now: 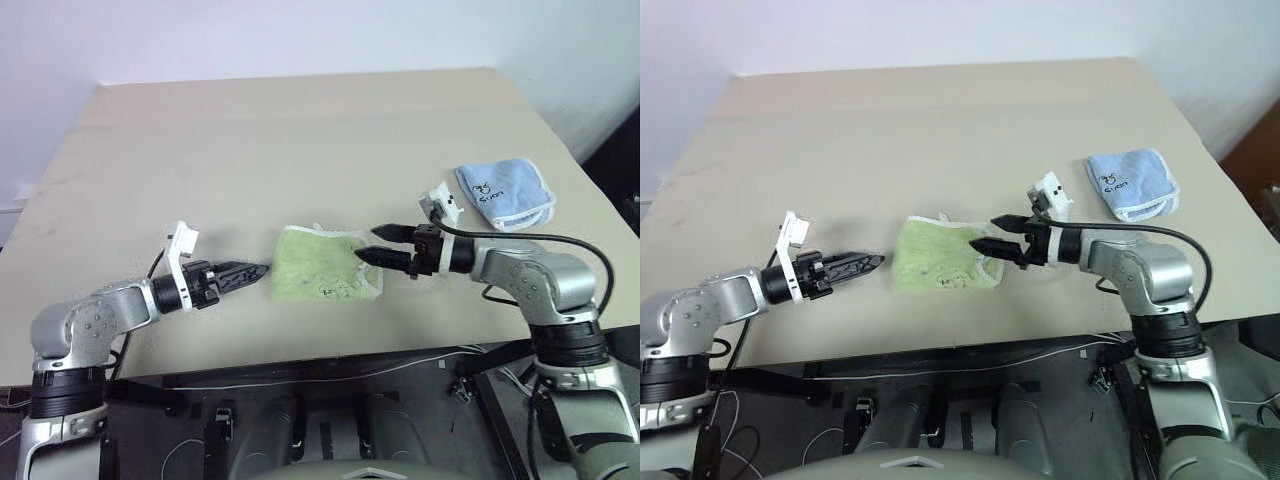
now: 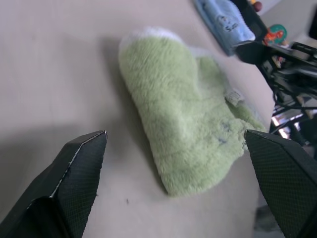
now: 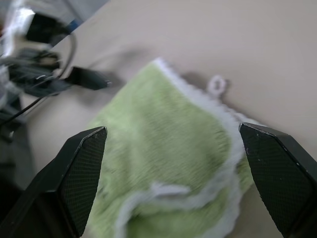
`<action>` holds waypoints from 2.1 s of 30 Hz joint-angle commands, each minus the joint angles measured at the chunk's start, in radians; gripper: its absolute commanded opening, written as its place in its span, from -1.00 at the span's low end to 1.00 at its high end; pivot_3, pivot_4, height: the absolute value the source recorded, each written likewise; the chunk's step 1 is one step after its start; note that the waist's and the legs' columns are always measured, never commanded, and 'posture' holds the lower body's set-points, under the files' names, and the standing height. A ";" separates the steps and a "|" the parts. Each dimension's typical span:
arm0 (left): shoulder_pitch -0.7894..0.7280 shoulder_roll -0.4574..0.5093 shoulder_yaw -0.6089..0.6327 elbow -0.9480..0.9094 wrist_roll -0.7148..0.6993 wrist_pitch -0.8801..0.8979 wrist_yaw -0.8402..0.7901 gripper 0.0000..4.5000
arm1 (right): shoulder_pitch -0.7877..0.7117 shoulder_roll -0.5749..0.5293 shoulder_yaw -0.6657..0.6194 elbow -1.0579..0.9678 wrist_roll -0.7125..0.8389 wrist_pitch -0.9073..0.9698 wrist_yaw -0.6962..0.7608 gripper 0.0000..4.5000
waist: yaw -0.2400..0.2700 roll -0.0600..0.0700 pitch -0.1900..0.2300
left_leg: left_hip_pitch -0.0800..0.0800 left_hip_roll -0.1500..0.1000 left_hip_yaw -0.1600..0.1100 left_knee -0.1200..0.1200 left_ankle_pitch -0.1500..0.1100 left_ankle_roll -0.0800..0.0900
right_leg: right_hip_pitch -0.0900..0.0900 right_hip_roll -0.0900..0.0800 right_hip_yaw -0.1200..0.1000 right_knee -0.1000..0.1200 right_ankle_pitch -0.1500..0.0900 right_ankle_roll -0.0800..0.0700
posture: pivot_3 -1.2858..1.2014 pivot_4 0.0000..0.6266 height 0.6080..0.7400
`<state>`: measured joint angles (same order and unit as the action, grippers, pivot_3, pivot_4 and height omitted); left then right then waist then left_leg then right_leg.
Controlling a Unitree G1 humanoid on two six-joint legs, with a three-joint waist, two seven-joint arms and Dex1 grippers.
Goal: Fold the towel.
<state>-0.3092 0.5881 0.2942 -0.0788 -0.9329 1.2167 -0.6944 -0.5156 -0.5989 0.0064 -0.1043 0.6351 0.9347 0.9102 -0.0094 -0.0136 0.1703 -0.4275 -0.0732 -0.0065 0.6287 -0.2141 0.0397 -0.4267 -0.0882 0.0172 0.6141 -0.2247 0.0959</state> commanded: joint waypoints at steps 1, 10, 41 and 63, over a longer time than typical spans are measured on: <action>-0.086 -0.045 0.084 0.077 -0.091 0.144 0.109 0.99 | -0.003 -0.066 0.003 -0.054 0.032 0.002 0.090 1.00 | -0.001 0.000 0.000 | 0.000 0.000 0.000 0.000 0.000 0.000 | 0.000 0.000 0.000 0.000 0.000 0.000 | 0.03 -0.52 1.00; -0.267 -0.222 0.157 0.370 -0.071 0.334 0.298 0.99 | 0.023 -0.150 0.026 -0.082 0.012 -0.013 0.144 1.00 | 0.003 -0.001 0.000 | 0.000 0.000 -0.001 0.000 0.000 0.000 | 0.000 0.000 -0.001 0.001 0.002 0.004 | 0.03 -0.52 1.00; -0.354 -0.223 -0.051 0.397 0.011 0.318 0.081 0.17 | 0.100 -0.135 0.006 -0.110 -0.041 -0.075 0.008 1.00 | 0.021 -0.001 0.000 | -0.004 0.000 -0.001 -0.001 -0.001 0.000 | -0.003 -0.001 -0.001 -0.002 0.000 0.001 | 0.03 -0.52 1.00; -0.387 -0.013 -0.017 0.241 -0.006 0.201 -0.098 -0.99 | 0.101 -0.049 -0.011 -0.107 -0.024 -0.062 -0.072 1.00 | 0.015 -0.001 0.000 | -0.011 0.000 0.000 0.000 0.000 0.000 | -0.010 -0.001 0.000 -0.001 0.000 0.000 | 0.03 -0.52 1.00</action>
<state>-0.6696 0.5541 0.2199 0.1888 -0.9120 1.4183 -0.7922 -0.4080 -0.6501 0.0248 -0.1902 0.5947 0.8703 0.8441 0.0053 -0.0145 0.1706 -0.4396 -0.0734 -0.0069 0.6287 -0.2145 0.0398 -0.4385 -0.0890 0.0171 0.6136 -0.2237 0.0974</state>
